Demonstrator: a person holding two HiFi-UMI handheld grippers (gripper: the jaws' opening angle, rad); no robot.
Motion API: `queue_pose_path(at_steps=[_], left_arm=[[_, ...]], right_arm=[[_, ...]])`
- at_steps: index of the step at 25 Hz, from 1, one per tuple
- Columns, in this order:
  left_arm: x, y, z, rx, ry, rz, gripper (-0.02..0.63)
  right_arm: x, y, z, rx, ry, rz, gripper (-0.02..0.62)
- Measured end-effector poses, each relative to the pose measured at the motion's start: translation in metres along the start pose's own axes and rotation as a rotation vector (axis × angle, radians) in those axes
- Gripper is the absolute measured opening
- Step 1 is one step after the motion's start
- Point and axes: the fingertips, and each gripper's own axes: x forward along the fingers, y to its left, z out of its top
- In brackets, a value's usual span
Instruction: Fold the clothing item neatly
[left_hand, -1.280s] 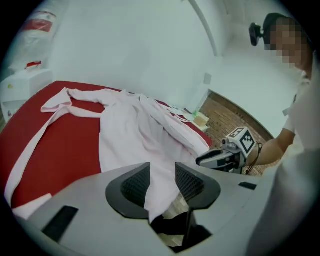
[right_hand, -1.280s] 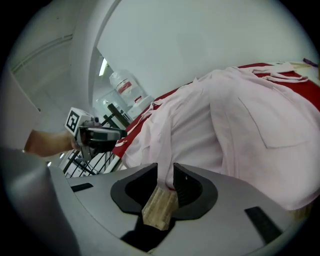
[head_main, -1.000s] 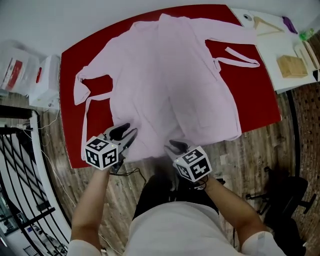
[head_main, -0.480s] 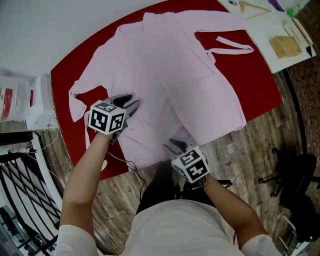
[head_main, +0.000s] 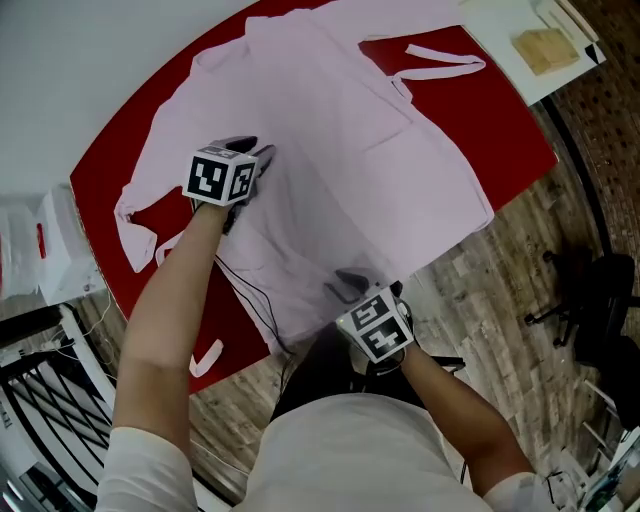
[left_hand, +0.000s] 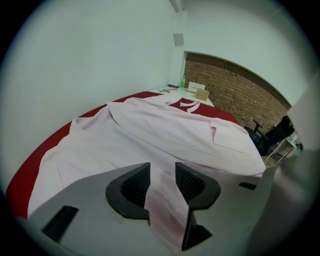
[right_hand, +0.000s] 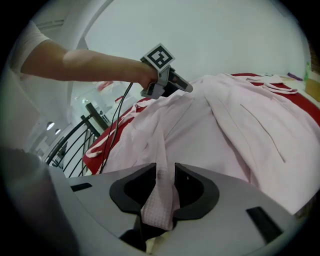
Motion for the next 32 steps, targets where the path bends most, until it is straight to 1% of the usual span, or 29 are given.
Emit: queue_pose_path(at_steps=[3, 8, 12, 13, 14, 15, 16, 19, 22, 25, 29, 32], left_arm=[[0.015, 0.006, 0.003, 0.027, 0.048, 0.001, 0.155], [0.029, 0.020, -0.006, 0.007, 0.115, 0.025, 0.154], [0.034, 0.022, -0.013, 0.001, 0.145, 0.016, 0.152], [0.034, 0.021, -0.011, 0.008, 0.147, 0.012, 0.120], [0.033, 0.021, -0.009, 0.009, 0.141, 0.007, 0.033], [0.031, 0.020, -0.005, -0.001, 0.124, 0.000, 0.023], [0.029, 0.020, 0.000, -0.024, 0.095, -0.010, 0.018], [0.017, 0.019, 0.017, -0.098, -0.013, -0.044, 0.017], [0.007, 0.022, 0.031, -0.134, -0.091, -0.067, 0.017], [0.000, 0.024, 0.041, -0.166, -0.154, -0.093, 0.017], [-0.003, 0.025, 0.052, -0.173, -0.214, -0.097, 0.017], [0.004, 0.025, 0.051, -0.173, -0.207, -0.085, 0.017]], right_arm=[[0.002, -0.004, -0.004, 0.015, 0.013, -0.032, 0.097], [0.001, -0.006, -0.006, -0.002, 0.030, -0.066, 0.097], [0.001, -0.007, -0.007, -0.045, 0.042, -0.080, 0.095], [0.001, -0.007, -0.006, -0.058, 0.045, -0.083, 0.094], [0.000, -0.008, -0.006, -0.069, 0.046, -0.084, 0.082], [-0.001, -0.009, -0.005, -0.074, 0.042, -0.085, 0.049], [-0.003, -0.009, -0.004, -0.074, 0.035, -0.085, 0.043], [-0.010, -0.007, 0.000, -0.067, 0.007, -0.083, 0.035], [-0.017, -0.009, 0.002, -0.052, -0.016, -0.086, 0.034], [-0.027, -0.015, 0.006, -0.016, -0.050, -0.110, 0.032], [-0.038, -0.029, 0.012, 0.021, -0.089, -0.162, 0.032], [-0.039, -0.036, 0.012, 0.031, -0.092, -0.193, 0.032]])
